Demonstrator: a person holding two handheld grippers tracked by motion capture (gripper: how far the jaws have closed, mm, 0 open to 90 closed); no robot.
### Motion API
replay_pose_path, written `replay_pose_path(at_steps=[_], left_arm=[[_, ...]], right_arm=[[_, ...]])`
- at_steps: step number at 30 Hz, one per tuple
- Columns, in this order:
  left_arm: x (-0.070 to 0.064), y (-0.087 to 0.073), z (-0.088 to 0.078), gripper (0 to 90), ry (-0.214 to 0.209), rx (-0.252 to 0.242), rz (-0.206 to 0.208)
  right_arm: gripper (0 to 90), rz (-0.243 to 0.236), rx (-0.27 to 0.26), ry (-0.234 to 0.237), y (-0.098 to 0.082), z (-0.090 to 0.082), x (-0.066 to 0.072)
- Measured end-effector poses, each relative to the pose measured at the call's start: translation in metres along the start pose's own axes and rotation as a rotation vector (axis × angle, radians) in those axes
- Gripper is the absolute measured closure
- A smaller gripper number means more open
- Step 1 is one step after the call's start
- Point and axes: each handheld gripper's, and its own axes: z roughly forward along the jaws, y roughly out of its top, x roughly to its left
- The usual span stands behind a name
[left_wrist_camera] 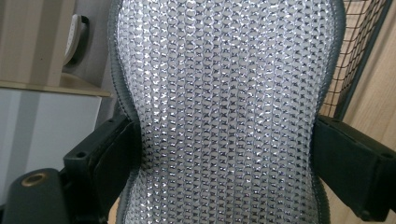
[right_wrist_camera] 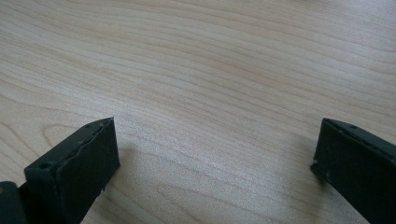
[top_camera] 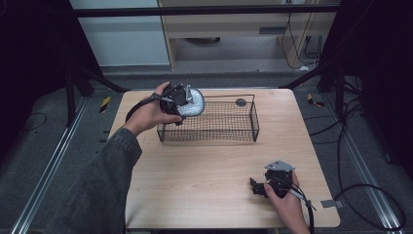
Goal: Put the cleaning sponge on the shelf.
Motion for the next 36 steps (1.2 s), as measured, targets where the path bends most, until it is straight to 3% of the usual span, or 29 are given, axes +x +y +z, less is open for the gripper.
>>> replay_pose_path(at_steps=[7, 20, 36], left_arm=[[0.001, -0.003, 0.003, 9.7, 0.013, -0.015, 0.008], [-0.001, -0.002, 0.027, 9.8, -0.016, -0.003, 0.005], [-0.004, 0.000, 0.042, 9.8, -0.040, -0.004, 0.003]], right_arm=[[0.4, -0.001, 0.002, 0.003, 0.000, 0.000, 0.000], [0.4, -0.002, 0.000, 0.002, 0.000, 0.000, 0.000], [0.4, -0.003, -0.001, 0.003, 0.000, 0.000, 0.000]])
